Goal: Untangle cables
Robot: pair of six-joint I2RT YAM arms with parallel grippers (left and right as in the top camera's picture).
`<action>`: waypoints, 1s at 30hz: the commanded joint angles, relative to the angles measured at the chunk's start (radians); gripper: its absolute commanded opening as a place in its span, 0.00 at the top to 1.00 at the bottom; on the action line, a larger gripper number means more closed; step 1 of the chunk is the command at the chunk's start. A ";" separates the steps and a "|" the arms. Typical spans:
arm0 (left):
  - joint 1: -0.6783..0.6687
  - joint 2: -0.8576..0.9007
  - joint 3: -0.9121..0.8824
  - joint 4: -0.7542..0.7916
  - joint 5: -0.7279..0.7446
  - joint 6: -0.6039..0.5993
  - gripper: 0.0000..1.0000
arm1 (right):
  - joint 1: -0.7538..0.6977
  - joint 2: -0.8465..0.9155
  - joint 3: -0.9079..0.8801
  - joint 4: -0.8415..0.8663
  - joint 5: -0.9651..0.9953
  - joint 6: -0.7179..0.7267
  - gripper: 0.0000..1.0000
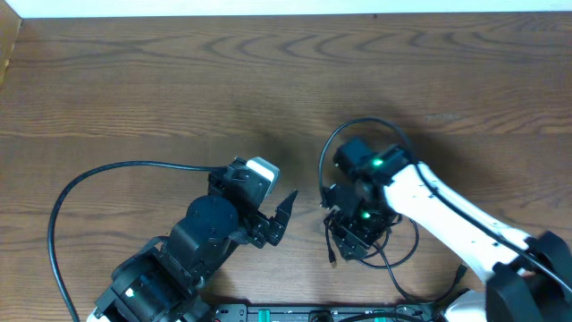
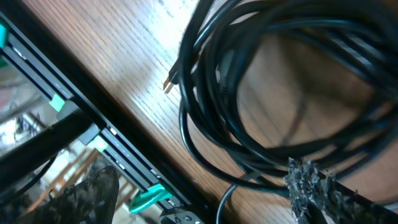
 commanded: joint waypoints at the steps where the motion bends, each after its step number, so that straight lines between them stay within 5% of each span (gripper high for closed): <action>1: 0.005 -0.005 0.005 -0.001 -0.021 -0.008 0.12 | 0.032 0.040 0.005 0.000 0.019 0.015 0.19; 17: 0.005 -0.005 0.005 -0.020 -0.021 -0.008 0.12 | 0.039 0.130 0.005 0.119 0.048 -0.026 0.23; 19: 0.005 -0.005 0.005 -0.020 -0.021 -0.008 0.11 | 0.039 0.130 0.003 0.118 0.048 -0.026 0.33; 22: 0.005 -0.005 0.005 -0.019 -0.021 -0.009 0.12 | 0.039 0.130 -0.006 0.119 0.043 -0.026 0.73; 27: 0.005 -0.005 0.005 -0.019 -0.021 -0.009 0.12 | 0.039 0.130 -0.053 0.119 0.021 -0.026 0.76; 30: 0.005 -0.005 0.005 -0.019 -0.021 -0.009 0.12 | 0.039 0.130 -0.078 0.119 0.021 -0.026 0.88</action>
